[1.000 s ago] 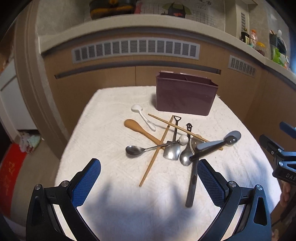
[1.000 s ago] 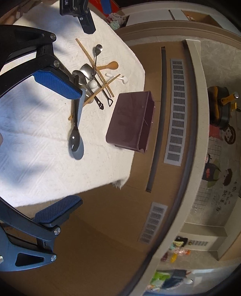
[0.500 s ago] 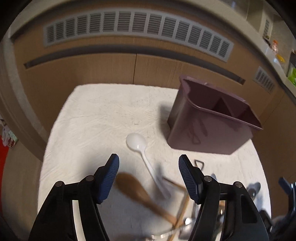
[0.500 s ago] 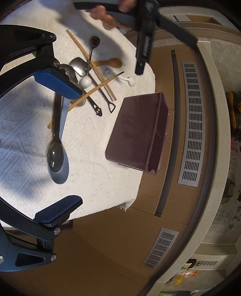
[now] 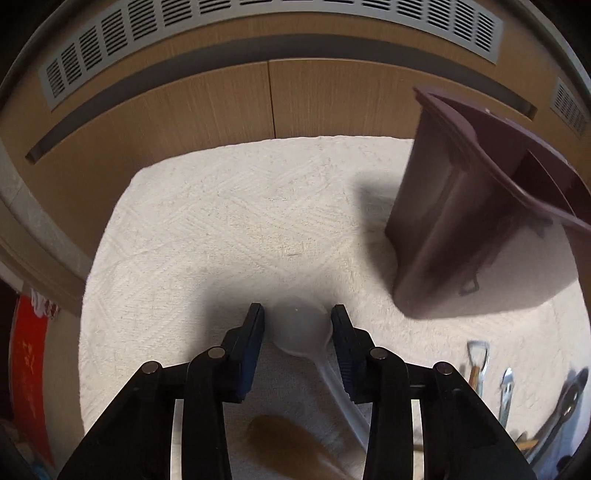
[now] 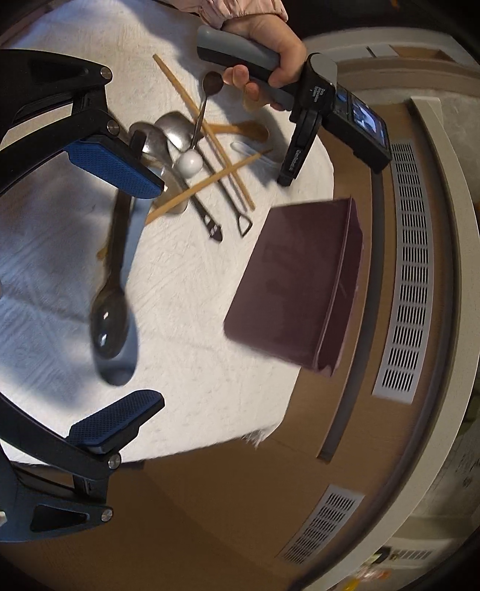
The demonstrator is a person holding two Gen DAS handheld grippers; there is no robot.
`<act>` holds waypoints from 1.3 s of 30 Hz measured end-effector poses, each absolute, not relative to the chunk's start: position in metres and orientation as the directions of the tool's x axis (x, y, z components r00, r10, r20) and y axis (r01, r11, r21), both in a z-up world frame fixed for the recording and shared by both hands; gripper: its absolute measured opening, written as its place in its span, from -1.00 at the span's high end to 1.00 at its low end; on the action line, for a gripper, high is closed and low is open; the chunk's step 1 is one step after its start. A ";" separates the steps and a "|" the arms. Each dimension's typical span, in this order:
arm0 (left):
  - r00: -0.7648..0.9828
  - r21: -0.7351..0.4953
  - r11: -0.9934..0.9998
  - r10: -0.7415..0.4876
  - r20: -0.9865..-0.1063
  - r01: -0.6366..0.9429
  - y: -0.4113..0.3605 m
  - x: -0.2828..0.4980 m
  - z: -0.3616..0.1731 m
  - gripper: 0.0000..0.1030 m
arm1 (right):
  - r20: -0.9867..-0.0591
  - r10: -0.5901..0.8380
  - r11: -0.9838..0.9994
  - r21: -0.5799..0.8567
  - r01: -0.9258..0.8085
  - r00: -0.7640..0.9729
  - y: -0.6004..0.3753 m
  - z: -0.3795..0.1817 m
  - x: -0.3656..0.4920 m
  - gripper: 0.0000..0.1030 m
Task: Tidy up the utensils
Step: 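Grasp the white plastic spoon with the left tool while the right tool reaches for the wooden spoon, then lift the white spoon with the left tool while the right tool grasps and lifts the wooden spoon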
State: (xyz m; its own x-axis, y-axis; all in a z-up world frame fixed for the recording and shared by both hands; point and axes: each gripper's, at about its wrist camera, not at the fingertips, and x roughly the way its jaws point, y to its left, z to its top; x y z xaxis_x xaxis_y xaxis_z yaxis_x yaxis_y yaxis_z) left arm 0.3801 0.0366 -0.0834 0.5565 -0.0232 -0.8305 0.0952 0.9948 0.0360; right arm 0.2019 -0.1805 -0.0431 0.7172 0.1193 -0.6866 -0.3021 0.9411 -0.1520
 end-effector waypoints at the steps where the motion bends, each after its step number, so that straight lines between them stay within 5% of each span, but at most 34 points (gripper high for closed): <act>1: 0.567 0.038 0.994 -0.027 -0.823 0.103 0.040 0.374 -0.082 0.26 | -0.689 0.137 0.934 -0.149 -0.325 0.711 -0.175 -0.042 0.204 -1.00; 6: 0.641 0.000 0.994 -0.071 -0.764 0.111 0.065 0.328 -0.060 0.27 | -0.701 0.268 0.883 -0.096 -0.460 0.661 -0.140 -0.037 0.212 -0.94; 8: 0.673 -0.019 0.994 -0.087 -0.734 0.107 0.079 0.304 -0.049 0.27 | -0.712 0.305 0.857 -0.084 -0.508 0.632 -0.124 -0.038 0.217 -0.63; 10: 0.706 -0.038 0.995 -0.094 -0.702 0.094 0.092 0.287 -0.037 0.27 | -0.739 0.340 0.820 -0.070 -0.568 0.582 -0.105 -0.042 0.224 0.00; 12: 0.728 -0.058 0.995 -0.096 -0.678 0.076 0.102 0.273 -0.025 0.27 | -0.764 0.392 0.767 -0.036 -0.641 0.512 -0.085 -0.048 0.229 0.25; 28: 0.807 -0.106 0.994 -0.037 -0.589 -0.032 0.163 0.202 0.013 0.26 | -0.860 0.456 0.401 -0.031 -0.916 0.228 0.035 -0.077 0.222 0.29; 39: 0.793 -0.136 0.990 -0.066 -0.605 -0.022 0.166 0.189 0.013 0.26 | -0.855 0.465 0.451 0.004 -0.892 0.231 0.030 -0.072 0.228 0.32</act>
State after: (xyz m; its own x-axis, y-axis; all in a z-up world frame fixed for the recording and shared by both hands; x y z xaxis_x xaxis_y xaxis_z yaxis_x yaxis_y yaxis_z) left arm 0.1890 0.1657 0.0127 0.7933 -0.0658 -0.6053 -0.0219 0.9904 -0.1364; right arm 0.2285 0.0304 -0.0719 0.2311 0.4645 -0.8549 -0.8924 0.4513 0.0040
